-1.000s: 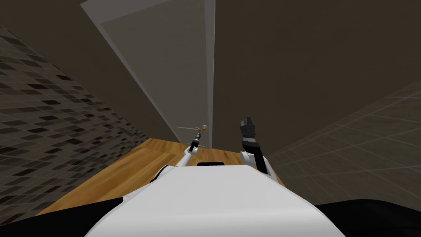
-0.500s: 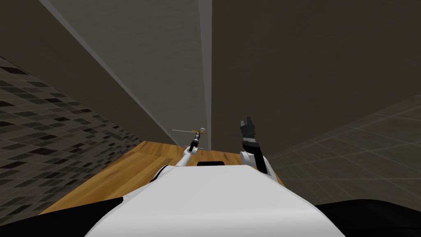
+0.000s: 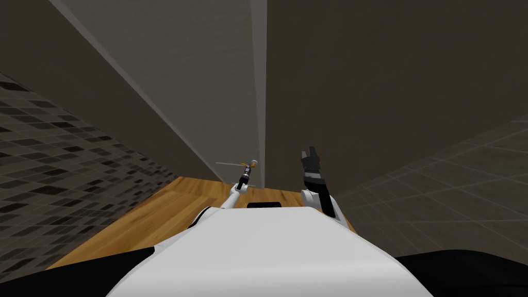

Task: Push the door open

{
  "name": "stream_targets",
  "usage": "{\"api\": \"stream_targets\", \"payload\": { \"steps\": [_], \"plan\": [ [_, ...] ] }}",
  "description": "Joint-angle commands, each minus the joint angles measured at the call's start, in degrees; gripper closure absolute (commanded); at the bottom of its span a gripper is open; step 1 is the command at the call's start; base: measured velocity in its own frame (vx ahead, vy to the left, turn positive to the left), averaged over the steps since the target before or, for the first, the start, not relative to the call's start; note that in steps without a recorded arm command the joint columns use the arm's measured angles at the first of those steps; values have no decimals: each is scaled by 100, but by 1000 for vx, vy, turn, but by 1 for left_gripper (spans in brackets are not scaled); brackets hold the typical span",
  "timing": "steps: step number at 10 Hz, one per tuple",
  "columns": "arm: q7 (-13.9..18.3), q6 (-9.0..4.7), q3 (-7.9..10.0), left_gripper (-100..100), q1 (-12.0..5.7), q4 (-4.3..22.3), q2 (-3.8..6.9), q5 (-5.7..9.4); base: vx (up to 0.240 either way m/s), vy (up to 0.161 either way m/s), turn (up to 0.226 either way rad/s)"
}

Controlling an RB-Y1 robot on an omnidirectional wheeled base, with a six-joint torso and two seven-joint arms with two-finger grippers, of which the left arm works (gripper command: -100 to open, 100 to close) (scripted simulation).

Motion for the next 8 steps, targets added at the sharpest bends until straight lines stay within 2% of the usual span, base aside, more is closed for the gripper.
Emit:
{"api": "stream_targets", "payload": {
  "steps": [1,3,5,6,7,8],
  "plan": [
    [-138,-69,177,100,-33,37,30,101,16,31,-199],
    [-331,-167,425,100,-79,88,64,243,18,65,-214],
    [-331,-167,425,100,-79,88,64,243,21,26,-39],
    [-450,-227,577,100,-107,120,82,330,25,13,-133],
    [-450,-219,577,100,-73,-6,82,330,11,28,-77],
    [-450,-227,577,100,-107,120,82,330,5,18,-1]
  ]
}}
